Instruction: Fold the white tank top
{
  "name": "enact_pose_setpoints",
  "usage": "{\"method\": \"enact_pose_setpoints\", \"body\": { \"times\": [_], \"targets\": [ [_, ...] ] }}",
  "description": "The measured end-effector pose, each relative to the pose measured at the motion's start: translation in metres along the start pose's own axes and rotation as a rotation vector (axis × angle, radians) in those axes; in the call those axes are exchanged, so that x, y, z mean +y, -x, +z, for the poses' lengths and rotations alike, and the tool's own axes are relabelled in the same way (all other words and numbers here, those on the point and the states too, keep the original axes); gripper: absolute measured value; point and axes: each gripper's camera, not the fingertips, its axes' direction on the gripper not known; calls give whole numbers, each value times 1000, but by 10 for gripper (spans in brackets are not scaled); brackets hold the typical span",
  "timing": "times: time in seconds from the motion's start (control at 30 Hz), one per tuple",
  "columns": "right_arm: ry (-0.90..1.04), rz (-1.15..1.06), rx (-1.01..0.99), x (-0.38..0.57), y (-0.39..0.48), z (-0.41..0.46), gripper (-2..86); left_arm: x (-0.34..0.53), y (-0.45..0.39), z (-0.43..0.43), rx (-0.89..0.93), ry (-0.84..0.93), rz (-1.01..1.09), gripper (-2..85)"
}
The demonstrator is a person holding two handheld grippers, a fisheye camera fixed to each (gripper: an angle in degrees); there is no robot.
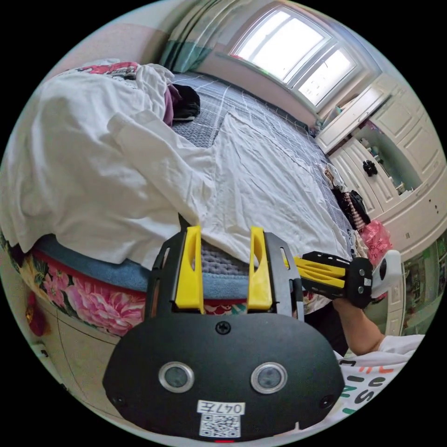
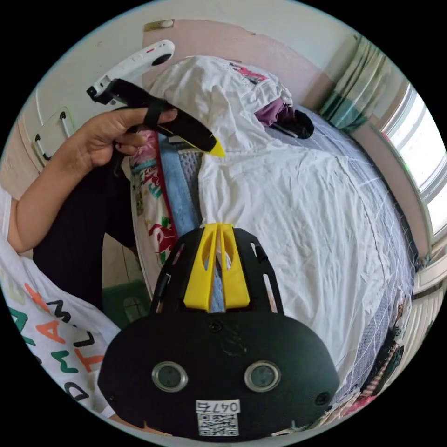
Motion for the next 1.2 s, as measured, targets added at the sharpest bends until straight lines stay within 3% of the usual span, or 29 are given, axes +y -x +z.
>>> {"method": "enact_pose_setpoints", "body": {
  "times": [0.07, 0.13, 0.27, 0.47, 0.67, 0.8, 0.93, 1.07, 1.2],
  "targets": [
    [-105, 29, 34, 8, -6, -18, -3, 1, -2, -4, -12, -11, 4, 153],
    [-339, 98, 112, 29, -21, -54, 0, 1, -5, -9, -50, -22, 12, 160],
    [-517, 140, 282, 61, -44, -80, 6, 0, -4, -4, -81, 9, 19, 164],
    [-449, 164, 273, 54, -112, -64, 12, -2, -3, 5, -95, 18, -1, 152],
    [-430, 175, 199, -16, -232, -23, 35, -9, -6, 7, -85, 18, 7, 151],
    [-324, 308, 81, -74, -343, 49, 61, -12, -1, 5, -48, 4, -15, 150],
    [-194, 390, 121, -114, -423, 132, 67, -14, 9, 3, 38, -27, -62, 148],
    [-138, 484, 141, -136, -472, 193, 69, -20, 13, 3, 96, -32, -90, 153],
    [-79, 551, 154, -155, -511, 254, 70, -28, -2, 5, 33, -9, -36, 154]
  ]
}}
